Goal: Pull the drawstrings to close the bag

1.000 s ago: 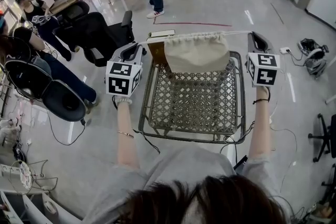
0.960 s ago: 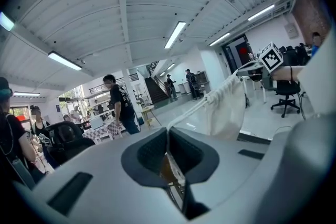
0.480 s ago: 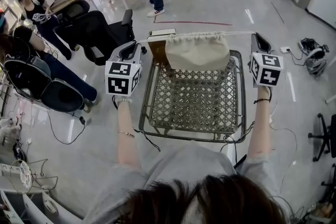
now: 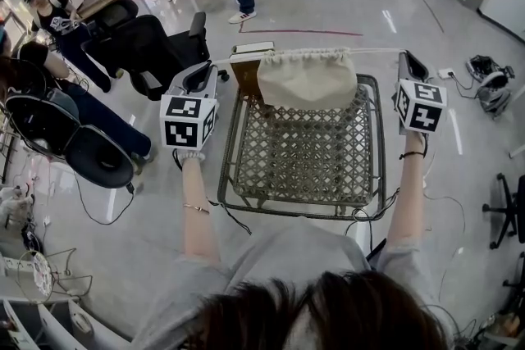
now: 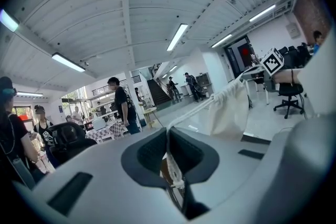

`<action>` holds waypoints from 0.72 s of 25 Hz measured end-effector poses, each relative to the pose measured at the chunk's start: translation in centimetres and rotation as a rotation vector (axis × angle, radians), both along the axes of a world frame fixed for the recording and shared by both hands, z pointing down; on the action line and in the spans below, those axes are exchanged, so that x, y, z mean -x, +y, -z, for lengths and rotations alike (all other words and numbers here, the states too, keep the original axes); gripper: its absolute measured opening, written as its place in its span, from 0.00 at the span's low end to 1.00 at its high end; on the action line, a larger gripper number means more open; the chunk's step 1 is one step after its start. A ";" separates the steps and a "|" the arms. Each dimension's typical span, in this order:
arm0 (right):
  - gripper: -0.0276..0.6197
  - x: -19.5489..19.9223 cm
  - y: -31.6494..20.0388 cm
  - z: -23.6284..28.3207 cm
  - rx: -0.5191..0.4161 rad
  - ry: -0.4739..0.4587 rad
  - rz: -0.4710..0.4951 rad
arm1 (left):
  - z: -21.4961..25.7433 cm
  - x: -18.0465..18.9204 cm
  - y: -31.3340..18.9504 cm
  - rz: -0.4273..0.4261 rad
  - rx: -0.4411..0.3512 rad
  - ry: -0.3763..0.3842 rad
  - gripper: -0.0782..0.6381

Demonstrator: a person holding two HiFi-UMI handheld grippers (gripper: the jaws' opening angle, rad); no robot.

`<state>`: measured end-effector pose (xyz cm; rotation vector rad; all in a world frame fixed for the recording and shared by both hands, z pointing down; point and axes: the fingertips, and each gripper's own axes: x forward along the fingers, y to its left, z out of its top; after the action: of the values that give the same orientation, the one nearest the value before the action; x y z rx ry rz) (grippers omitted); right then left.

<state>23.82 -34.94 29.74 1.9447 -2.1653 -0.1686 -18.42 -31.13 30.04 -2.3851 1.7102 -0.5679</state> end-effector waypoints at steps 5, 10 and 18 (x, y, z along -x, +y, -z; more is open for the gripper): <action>0.08 -0.4 -0.3 0.0 -0.002 -0.014 -0.016 | 0.2 -0.2 -0.2 -0.008 -0.006 -0.001 0.16; 0.08 -1.0 -0.3 0.0 -0.005 -0.032 -0.029 | 0.4 -0.5 -0.1 -0.020 -0.012 0.010 0.15; 0.09 -1.8 -0.1 -0.1 -0.004 -0.064 -0.041 | 0.6 -0.3 0.0 -0.029 -0.014 0.025 0.15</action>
<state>25.66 -35.06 29.86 2.0216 -2.1637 -0.1047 -18.16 -31.13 29.43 -2.4133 1.6818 -0.5221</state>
